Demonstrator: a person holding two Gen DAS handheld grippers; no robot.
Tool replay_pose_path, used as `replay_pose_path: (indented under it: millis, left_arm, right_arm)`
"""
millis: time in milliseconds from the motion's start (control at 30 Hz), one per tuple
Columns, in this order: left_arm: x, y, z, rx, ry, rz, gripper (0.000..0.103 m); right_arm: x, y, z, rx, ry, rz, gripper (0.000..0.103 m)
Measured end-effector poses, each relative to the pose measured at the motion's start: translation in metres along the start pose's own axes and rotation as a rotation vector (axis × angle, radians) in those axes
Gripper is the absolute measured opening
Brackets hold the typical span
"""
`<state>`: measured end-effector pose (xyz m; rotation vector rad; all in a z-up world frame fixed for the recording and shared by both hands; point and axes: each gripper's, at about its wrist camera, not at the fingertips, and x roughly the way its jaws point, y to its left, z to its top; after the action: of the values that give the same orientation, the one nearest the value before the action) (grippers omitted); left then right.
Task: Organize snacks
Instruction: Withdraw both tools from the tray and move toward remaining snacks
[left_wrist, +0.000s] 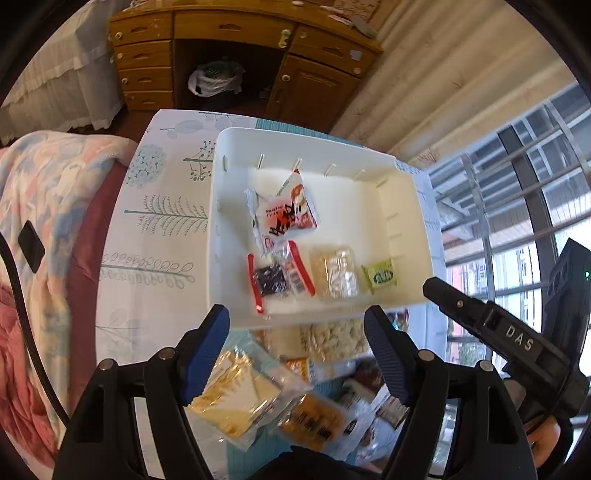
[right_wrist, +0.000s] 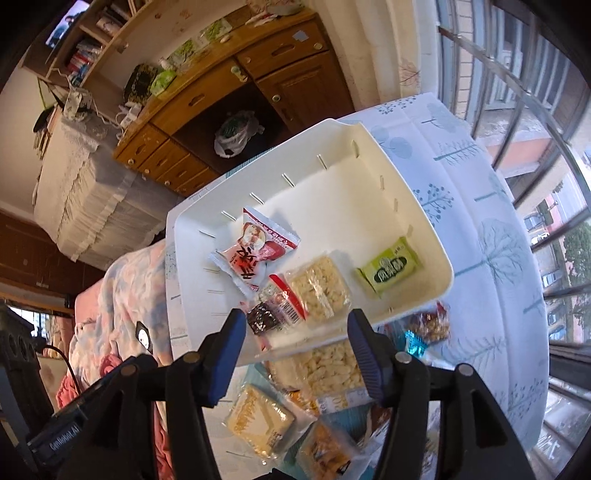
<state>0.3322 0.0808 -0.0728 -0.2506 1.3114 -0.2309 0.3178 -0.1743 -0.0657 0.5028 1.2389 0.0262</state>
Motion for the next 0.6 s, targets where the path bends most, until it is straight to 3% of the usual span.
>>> replay_pose_path:
  millis: [600]
  left_arm:
    - [-0.070, 0.049, -0.102, 0.151, 0.031, -0.055, 0.074]
  right_arm:
    - [-0.058, 0.023, -0.136, 0.120, -0.112, -0.035, 0.058]
